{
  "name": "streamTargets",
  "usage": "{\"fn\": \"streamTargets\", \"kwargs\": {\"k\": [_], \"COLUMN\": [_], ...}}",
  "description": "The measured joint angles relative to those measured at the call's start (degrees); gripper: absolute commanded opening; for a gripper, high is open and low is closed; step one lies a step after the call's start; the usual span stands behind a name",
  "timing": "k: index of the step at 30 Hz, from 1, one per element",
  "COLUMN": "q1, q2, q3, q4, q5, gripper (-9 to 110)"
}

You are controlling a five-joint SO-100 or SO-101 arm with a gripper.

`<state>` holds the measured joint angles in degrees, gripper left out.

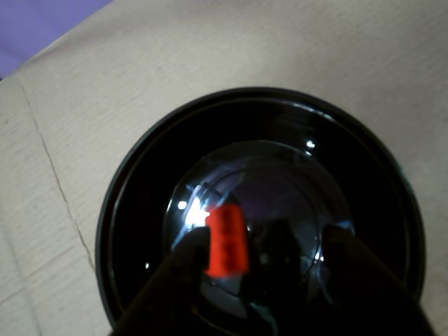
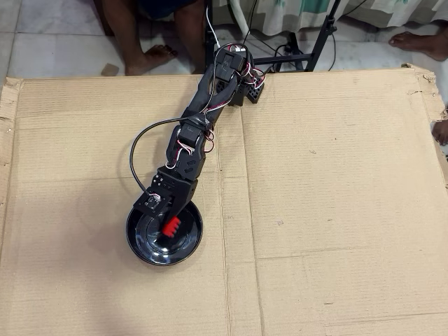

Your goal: Grasp a lego block and put it in the bin.

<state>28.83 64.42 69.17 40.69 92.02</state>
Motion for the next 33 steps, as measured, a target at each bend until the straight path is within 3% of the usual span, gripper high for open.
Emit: {"fn": "streamTargets", "kwargs": {"k": [17,33], "q1": [-2.02,-10.63], "q2": [0.62,22.59], "q3": [0.35,20.3], "q4": [0.26,5.8], "q5": [0.0,0.09], "gripper": [18,18]}}
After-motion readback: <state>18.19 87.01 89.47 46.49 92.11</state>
